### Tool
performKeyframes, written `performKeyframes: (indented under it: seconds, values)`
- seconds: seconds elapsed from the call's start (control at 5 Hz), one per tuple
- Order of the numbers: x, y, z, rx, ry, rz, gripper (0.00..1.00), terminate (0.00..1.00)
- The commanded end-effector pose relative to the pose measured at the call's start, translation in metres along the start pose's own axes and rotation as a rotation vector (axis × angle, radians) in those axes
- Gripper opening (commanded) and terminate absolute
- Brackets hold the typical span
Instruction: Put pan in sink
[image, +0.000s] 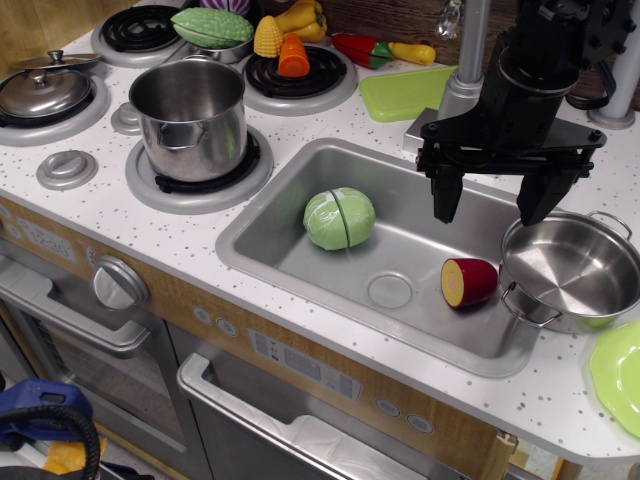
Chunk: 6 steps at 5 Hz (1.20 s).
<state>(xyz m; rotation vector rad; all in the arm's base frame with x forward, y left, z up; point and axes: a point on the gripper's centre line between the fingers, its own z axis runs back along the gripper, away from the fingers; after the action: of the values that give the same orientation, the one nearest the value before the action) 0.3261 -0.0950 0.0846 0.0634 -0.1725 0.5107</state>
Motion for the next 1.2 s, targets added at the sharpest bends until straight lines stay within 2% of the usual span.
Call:
performKeyframes:
  seconds: [0.0, 0.4, 1.0]
  values:
    - [0.000, 0.000, 0.000, 0.000, 0.000, 0.000, 1.00, 0.00]
    - [0.017, -0.016, -0.017, -0.083, -0.029, -0.113, 1.00, 0.00]
    - [0.022, -0.014, -0.045, -0.149, -0.008, -0.154, 1.00, 0.00]
